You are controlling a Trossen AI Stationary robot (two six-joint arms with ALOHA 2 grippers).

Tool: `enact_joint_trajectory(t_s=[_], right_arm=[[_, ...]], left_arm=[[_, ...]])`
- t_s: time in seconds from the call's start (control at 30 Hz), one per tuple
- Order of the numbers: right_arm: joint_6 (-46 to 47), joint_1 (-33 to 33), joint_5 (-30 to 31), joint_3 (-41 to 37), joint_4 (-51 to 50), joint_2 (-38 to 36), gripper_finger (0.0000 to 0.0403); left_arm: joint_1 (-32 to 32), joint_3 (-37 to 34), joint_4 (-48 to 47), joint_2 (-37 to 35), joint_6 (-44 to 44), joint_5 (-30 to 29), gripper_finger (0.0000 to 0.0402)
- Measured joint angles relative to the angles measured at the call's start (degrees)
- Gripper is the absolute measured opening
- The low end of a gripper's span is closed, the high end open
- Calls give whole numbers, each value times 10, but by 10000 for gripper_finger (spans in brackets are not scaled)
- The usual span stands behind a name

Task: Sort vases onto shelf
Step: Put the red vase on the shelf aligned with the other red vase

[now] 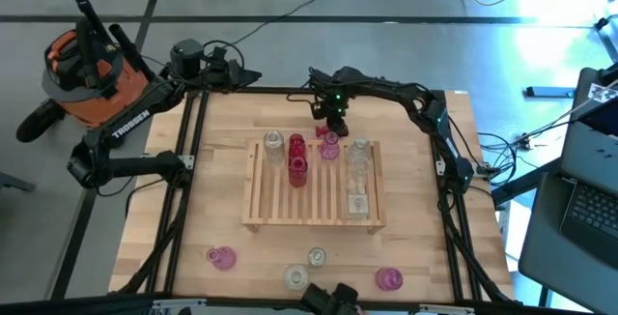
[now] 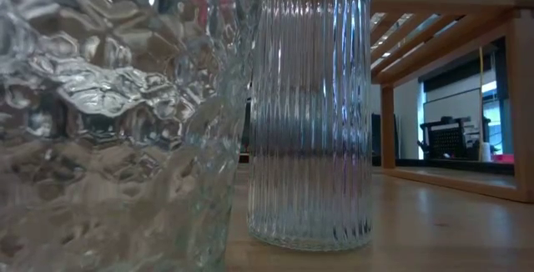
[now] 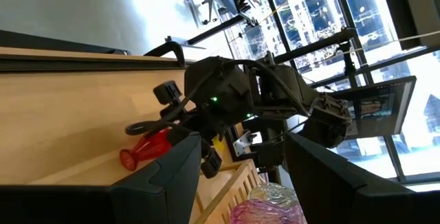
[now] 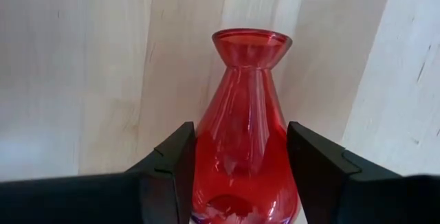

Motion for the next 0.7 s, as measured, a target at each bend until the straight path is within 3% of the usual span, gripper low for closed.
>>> enact_joint_trajectory(t_s=[0.4, 0.5, 0.7], right_arm=[[4, 0, -20, -42, 37, -3, 168], [4, 0, -26, -43, 42, -3, 138], [2, 1, -29, -40, 56, -2, 38]], left_arm=[[0, 0, 0, 0, 0, -4, 201], [0, 0, 0, 0, 1, -4, 201], [0, 0, 0, 0, 2, -3, 201]])
